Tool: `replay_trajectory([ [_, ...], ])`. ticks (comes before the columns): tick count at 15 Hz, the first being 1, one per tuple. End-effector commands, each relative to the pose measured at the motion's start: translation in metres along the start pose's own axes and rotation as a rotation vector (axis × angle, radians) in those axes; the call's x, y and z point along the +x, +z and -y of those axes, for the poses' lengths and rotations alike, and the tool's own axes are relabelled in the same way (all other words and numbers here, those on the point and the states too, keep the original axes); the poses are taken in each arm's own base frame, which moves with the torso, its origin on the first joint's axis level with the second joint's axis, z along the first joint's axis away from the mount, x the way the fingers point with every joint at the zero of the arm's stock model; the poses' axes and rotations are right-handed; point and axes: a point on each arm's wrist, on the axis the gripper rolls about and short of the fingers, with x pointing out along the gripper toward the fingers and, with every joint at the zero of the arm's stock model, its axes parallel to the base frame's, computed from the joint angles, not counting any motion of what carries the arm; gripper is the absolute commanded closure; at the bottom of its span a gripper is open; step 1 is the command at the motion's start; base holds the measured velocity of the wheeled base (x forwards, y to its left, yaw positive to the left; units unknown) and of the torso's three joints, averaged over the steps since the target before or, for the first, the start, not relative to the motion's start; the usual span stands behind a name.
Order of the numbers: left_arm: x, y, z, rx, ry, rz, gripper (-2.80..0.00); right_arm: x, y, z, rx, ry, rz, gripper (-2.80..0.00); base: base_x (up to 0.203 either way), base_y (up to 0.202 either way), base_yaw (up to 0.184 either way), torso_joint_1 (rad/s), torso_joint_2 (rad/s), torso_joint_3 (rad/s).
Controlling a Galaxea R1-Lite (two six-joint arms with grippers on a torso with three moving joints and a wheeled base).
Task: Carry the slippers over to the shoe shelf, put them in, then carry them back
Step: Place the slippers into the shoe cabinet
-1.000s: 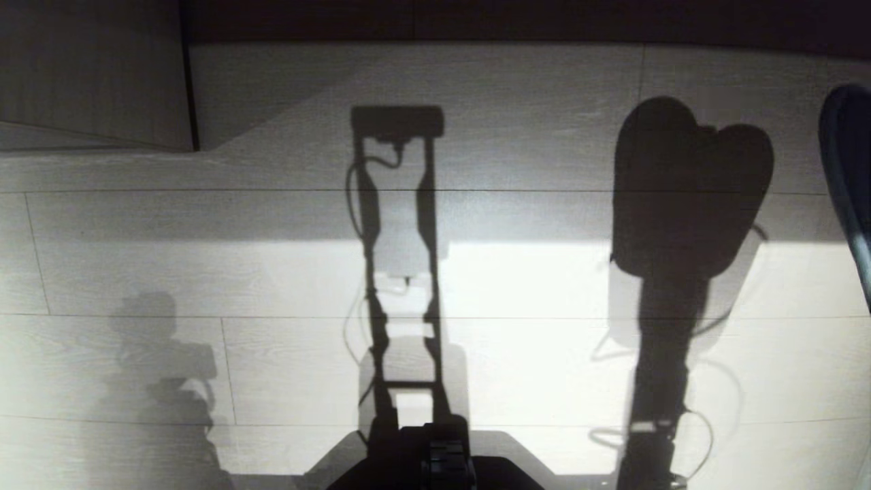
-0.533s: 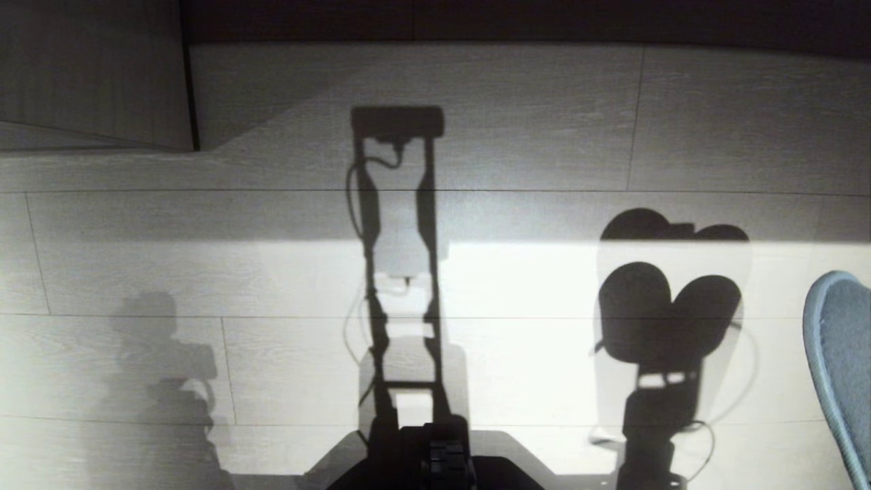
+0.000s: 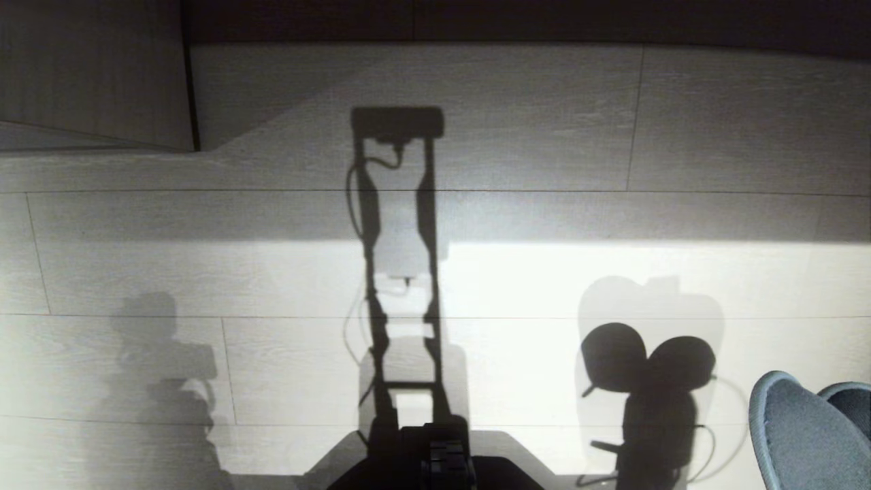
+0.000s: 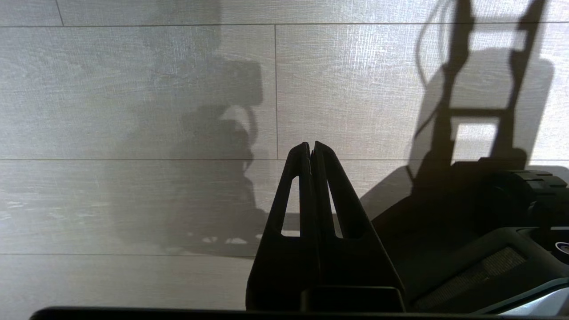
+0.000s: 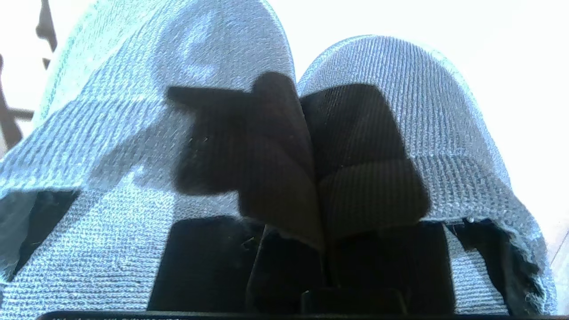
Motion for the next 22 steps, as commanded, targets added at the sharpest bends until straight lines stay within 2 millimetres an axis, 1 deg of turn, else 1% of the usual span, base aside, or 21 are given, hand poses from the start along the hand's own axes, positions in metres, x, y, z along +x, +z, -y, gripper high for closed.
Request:
replay_trajectory([
  [1,0.0000,0.0000,0.0000,0.000,0.000,0.001,0.00,-0.0068,-0.0089,-0.0005,-0.005,0.001,0.005,0.00,0.000,0.000,0.000,0.000,0.00,0.000],
  [4,0.0000,0.0000,0.0000,0.000,0.000,0.001,0.00,-0.0082,-0.0165,-0.0008,-0.006,0.006,-0.047,0.00,0.000,0.000,0.000,0.000,0.00,0.000],
  [10,0.0000,0.0000,0.0000,0.000,0.000,0.001,0.00,-0.0081,-0.0166,-0.0008,0.021,0.000,-0.049,0.00,0.000,0.000,0.000,0.000,0.00,0.000],
  [22,0.0000,0.0000,0.0000,0.001,0.000,0.001,0.00,-0.0081,-0.0166,-0.0007,0.021,0.002,-0.049,0.00,0.000,0.000,0.000,0.000,0.00,0.000],
])
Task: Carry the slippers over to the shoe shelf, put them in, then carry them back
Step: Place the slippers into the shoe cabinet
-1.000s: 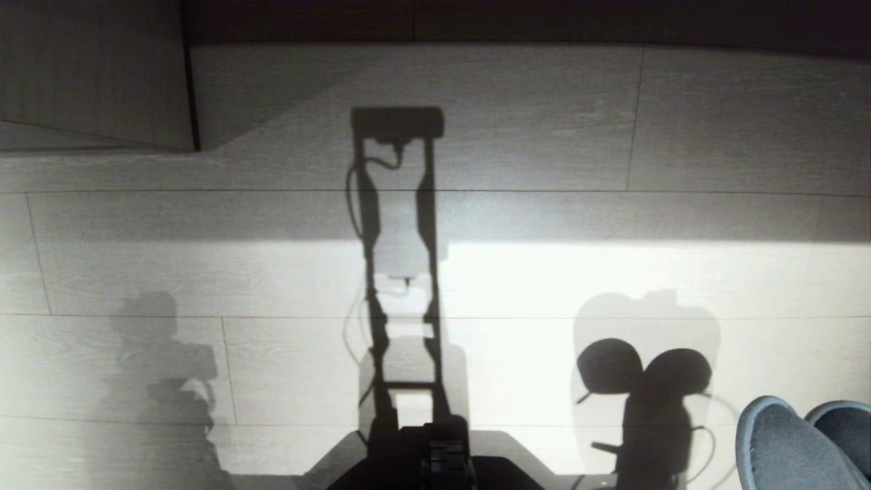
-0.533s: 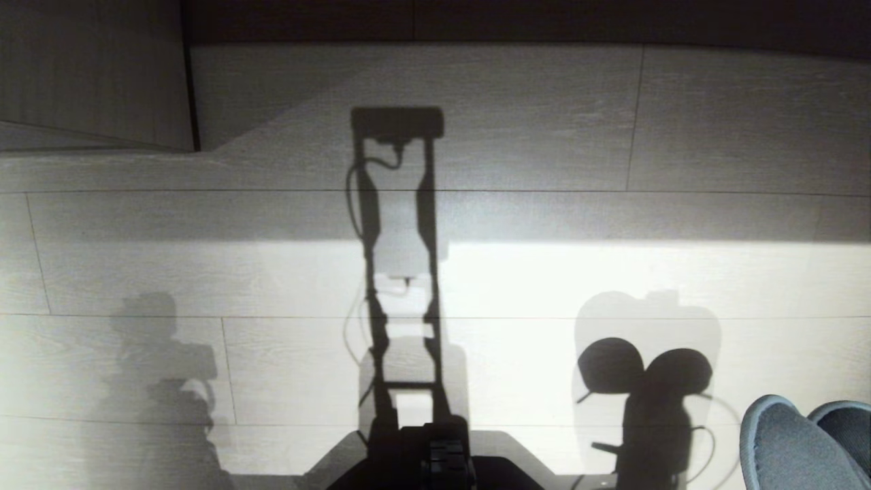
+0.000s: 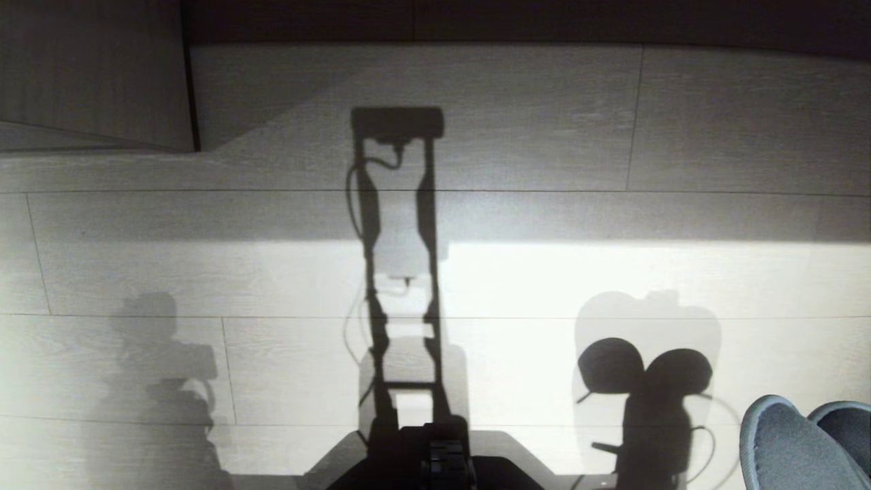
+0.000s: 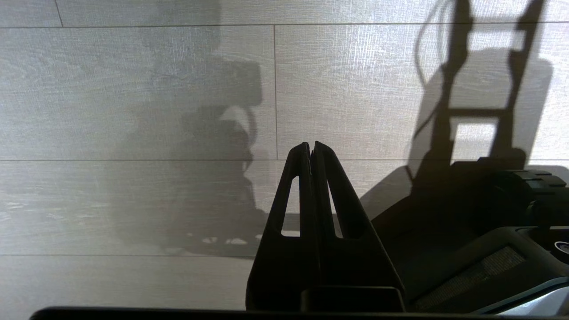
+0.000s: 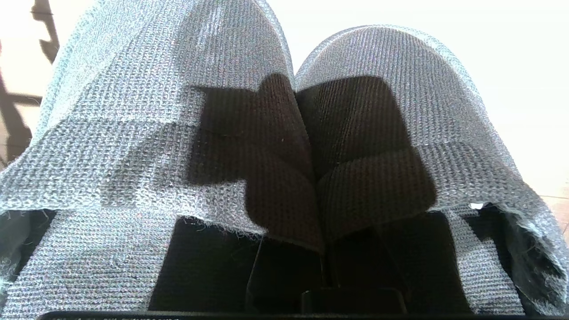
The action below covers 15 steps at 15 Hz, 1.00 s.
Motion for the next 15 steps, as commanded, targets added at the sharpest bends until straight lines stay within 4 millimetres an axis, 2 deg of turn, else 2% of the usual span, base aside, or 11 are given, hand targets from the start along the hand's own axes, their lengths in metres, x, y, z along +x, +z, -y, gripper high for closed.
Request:
replay_trajectory([
  [1,0.0000,0.0000,0.0000,-0.001,0.000,0.000,0.00,0.0004,-0.0003,0.0000,-0.001,0.001,-0.006,0.00,0.000,0.000,0.000,0.000,0.00,0.000],
  [7,0.0001,0.0000,0.0000,-0.004,0.000,-0.001,0.00,0.0004,-0.0003,0.0000,-0.001,0.001,-0.006,0.00,0.000,0.000,0.000,0.000,0.00,0.008],
  [15,0.0001,0.0000,0.0000,-0.004,0.000,-0.001,0.00,0.0004,-0.0003,0.0000,-0.001,0.002,-0.006,0.00,0.000,0.000,0.000,0.002,0.00,0.182],
])
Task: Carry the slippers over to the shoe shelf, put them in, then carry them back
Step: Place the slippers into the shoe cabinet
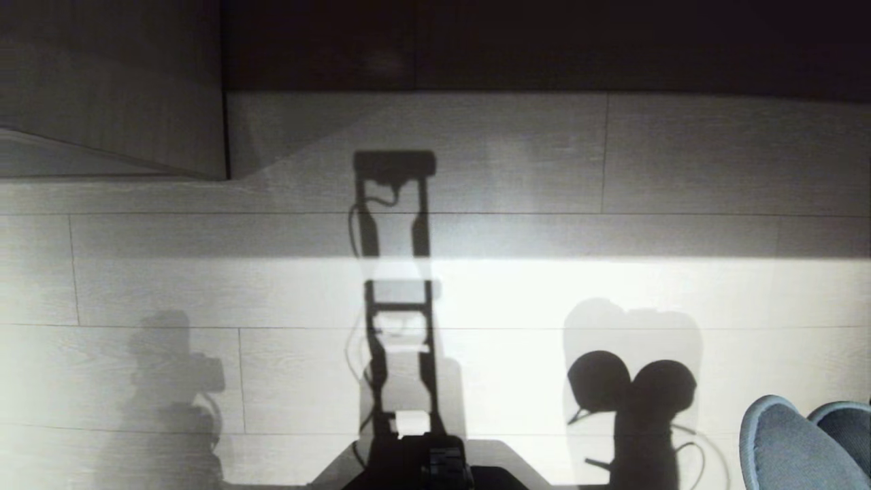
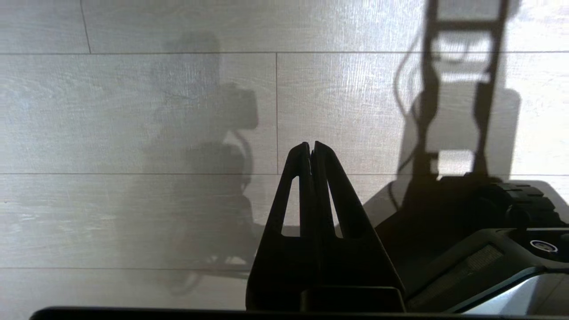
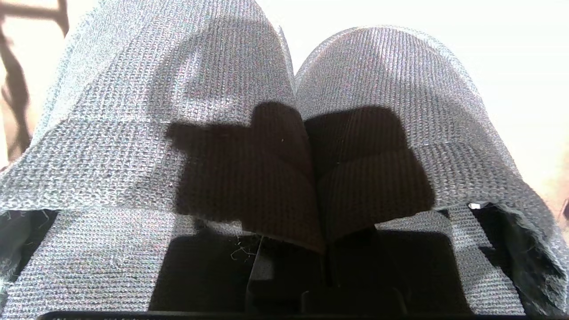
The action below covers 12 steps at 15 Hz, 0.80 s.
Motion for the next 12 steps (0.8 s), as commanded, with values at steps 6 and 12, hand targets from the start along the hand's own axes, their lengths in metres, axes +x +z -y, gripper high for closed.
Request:
replay_trajectory([
  [6,0.0001,0.0001,0.0000,0.000,0.000,-0.001,0.00,0.0004,-0.0003,0.0000,0.000,0.002,-0.004,0.00,0.000,0.000,0.000,-0.001,0.01,0.202],
  [12,0.0001,0.0001,0.0000,0.000,0.000,-0.001,0.00,0.0004,-0.0003,0.0000,0.000,0.002,-0.004,0.00,0.000,0.000,0.000,0.003,0.00,0.204],
])
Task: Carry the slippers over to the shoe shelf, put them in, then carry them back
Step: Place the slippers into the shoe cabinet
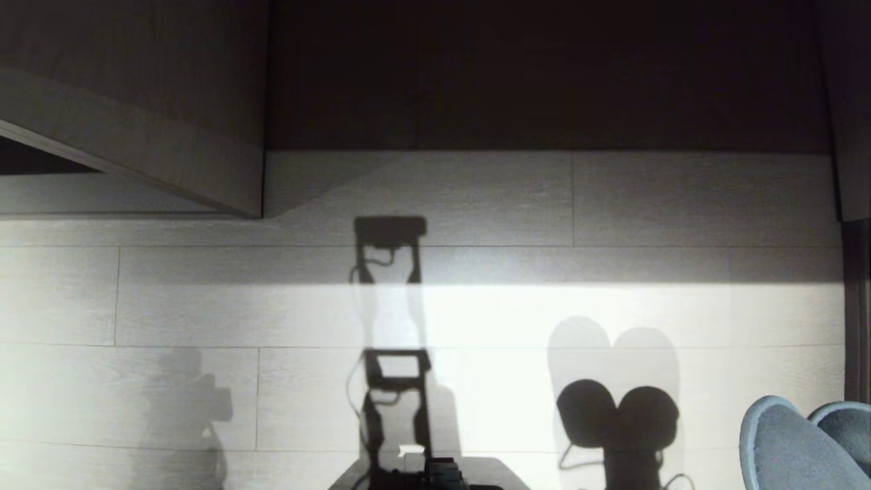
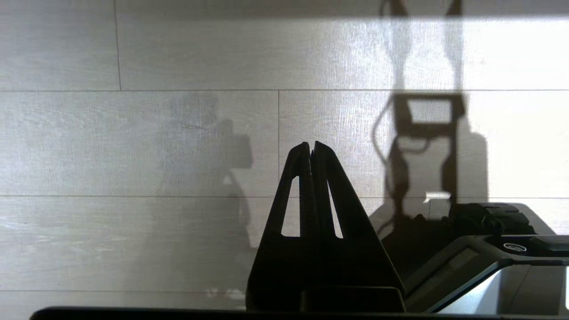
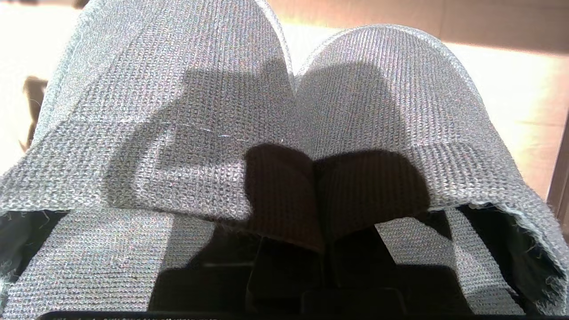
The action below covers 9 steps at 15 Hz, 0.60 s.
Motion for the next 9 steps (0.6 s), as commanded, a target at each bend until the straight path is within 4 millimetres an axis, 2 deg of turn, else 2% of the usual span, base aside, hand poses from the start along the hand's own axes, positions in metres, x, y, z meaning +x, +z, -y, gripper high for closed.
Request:
replay_trajectory([
  [1,0.0000,0.0001,0.0000,0.000,0.001,0.000,0.00,0.0003,-0.0004,0.0000,0.000,0.000,-0.003,0.00,0.000,0.000,0.000,0.000,0.00,0.206],
  [9,0.0001,0.0001,0.0000,0.000,0.000,-0.001,0.00,0.0004,-0.0004,0.0000,0.000,0.001,-0.005,0.00,0.000,0.000,0.000,0.001,0.00,0.202],
])
